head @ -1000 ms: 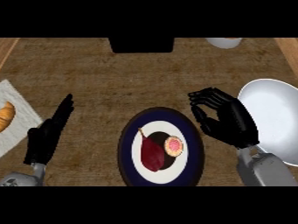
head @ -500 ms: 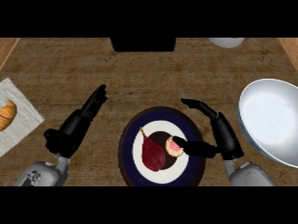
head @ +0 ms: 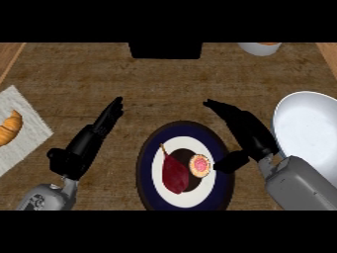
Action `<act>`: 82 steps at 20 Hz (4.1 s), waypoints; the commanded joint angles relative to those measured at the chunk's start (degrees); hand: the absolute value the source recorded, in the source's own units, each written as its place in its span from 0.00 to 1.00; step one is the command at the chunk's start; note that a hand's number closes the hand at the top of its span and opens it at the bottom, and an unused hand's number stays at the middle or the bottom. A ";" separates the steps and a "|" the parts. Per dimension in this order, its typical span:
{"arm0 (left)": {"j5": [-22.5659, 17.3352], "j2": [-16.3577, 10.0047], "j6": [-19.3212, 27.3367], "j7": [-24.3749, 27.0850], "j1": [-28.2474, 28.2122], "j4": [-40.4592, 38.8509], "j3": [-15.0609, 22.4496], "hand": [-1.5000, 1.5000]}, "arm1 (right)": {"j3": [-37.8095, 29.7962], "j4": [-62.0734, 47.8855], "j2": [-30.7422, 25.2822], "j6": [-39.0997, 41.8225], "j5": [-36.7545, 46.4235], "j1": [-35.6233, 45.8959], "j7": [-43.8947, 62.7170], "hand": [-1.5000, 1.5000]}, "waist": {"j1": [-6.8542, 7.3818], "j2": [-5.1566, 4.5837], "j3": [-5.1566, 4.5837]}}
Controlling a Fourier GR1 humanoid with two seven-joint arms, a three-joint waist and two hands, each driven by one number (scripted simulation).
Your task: Pick the cupcake from the plate and place it in the bowl
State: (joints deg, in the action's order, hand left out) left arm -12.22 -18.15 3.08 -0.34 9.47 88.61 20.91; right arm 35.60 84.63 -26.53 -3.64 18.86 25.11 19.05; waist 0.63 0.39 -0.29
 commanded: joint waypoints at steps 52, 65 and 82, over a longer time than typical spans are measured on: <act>6.62 7.19 -11.09 -4.64 -1.45 1.86 -10.91 0.50 | 0.00 1.59 15.92 29.57 23.53 -7.58 23.33 0.00 | -0.66 -0.36 0.29; 11.10 10.64 -10.62 -1.91 -4.38 2.65 -10.45 0.50 | -4.11 -11.60 23.20 20.86 32.19 -2.20 9.18 1.00 | -0.38 -0.38 0.29; 11.52 11.74 -10.89 -4.31 -4.75 4.24 -11.16 0.50 | -14.03 -12.41 25.47 11.99 45.22 3.38 40.86 1.00 | -0.67 -0.18 0.25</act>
State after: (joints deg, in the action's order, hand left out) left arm -1.26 -6.96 -8.51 -4.40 5.38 92.50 9.52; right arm 20.94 70.78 -0.76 9.96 58.14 27.00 52.34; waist 0.19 0.09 -0.02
